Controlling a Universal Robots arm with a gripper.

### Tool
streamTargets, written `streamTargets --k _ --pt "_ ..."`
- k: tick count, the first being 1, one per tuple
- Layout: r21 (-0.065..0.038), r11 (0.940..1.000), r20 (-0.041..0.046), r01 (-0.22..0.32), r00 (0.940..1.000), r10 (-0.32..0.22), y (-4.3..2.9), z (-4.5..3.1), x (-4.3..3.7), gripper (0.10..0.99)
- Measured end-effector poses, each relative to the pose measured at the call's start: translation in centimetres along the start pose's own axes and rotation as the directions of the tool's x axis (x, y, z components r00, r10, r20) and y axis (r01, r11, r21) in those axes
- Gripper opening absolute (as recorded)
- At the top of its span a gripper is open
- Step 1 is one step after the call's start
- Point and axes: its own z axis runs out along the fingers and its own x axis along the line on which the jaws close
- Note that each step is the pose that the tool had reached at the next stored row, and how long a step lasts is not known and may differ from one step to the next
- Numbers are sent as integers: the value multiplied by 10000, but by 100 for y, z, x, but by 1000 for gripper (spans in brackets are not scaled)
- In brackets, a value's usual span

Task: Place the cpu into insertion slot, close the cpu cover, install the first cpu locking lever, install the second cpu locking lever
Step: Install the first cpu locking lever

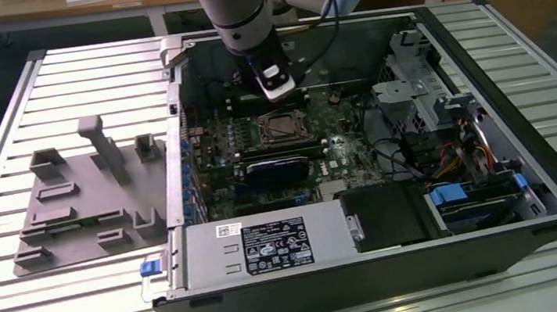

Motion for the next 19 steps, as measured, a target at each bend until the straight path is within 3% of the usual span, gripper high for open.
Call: streamTargets --k 19 --pt "92 9991 145 -406 9991 405 -7 64 19 106"
